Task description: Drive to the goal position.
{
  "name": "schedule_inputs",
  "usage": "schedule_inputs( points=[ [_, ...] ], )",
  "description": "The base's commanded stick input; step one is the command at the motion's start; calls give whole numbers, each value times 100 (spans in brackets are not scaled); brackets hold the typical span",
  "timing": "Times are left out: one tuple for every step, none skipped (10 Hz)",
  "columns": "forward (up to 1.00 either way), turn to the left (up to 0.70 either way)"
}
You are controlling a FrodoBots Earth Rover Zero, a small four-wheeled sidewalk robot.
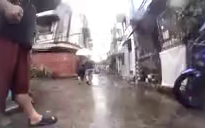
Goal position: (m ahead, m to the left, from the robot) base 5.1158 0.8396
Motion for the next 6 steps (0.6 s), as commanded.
schedule_inputs(
  points=[
    [0,0],
    [0,0],
    [0,0],
    [0,0],
    [0,0],
    [0,0]
  ],
)
